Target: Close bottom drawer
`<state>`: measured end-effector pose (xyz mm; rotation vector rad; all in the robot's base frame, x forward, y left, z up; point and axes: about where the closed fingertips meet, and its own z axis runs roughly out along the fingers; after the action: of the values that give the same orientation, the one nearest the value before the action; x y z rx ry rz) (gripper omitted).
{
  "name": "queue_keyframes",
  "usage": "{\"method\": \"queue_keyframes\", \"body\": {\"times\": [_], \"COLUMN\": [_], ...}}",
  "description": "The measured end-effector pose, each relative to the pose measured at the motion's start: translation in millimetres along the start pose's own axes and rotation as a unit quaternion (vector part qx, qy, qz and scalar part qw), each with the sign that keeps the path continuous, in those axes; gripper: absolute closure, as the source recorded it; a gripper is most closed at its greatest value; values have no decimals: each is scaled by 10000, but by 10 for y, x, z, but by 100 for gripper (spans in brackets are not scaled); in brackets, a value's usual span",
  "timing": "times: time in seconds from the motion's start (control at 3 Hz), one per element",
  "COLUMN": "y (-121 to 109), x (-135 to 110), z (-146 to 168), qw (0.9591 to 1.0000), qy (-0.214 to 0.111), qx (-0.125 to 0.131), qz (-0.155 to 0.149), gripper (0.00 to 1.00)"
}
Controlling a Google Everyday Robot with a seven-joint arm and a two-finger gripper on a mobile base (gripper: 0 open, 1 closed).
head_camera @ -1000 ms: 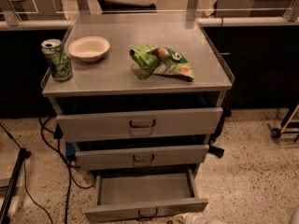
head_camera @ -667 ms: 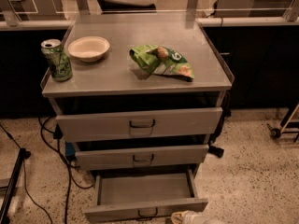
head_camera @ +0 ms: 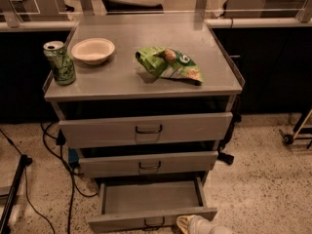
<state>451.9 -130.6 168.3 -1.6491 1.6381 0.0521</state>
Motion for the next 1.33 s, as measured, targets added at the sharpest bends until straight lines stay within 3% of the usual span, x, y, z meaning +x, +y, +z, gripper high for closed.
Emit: {"method": "queue_keyframes", "body": {"times": [1.33], "y": [-680], "x": [1], "z": [287], "qw": [9994], "qy": [-62], "qx": [354], "qz": [10], "gripper": [100]}}
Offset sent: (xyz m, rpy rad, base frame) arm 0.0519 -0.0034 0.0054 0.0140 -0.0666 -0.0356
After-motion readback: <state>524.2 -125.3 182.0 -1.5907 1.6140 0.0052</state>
